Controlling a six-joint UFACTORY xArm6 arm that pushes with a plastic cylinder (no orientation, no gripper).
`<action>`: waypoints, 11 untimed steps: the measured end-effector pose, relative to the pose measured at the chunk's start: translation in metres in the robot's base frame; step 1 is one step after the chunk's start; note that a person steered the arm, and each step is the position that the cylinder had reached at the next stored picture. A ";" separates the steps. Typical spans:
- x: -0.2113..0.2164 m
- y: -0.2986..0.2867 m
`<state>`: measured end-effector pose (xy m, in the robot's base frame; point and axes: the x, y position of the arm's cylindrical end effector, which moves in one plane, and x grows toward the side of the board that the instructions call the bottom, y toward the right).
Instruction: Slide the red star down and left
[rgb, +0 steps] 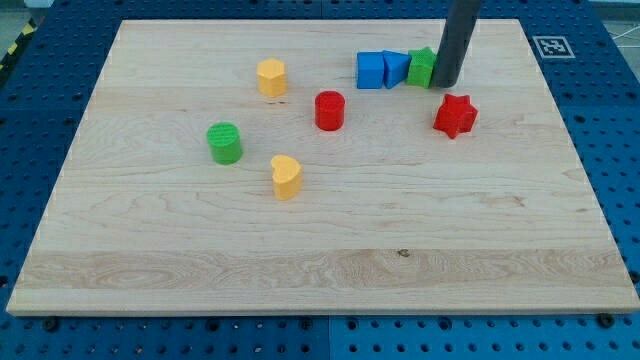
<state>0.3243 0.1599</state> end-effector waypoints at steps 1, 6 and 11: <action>0.001 0.000; 0.106 0.010; 0.106 -0.022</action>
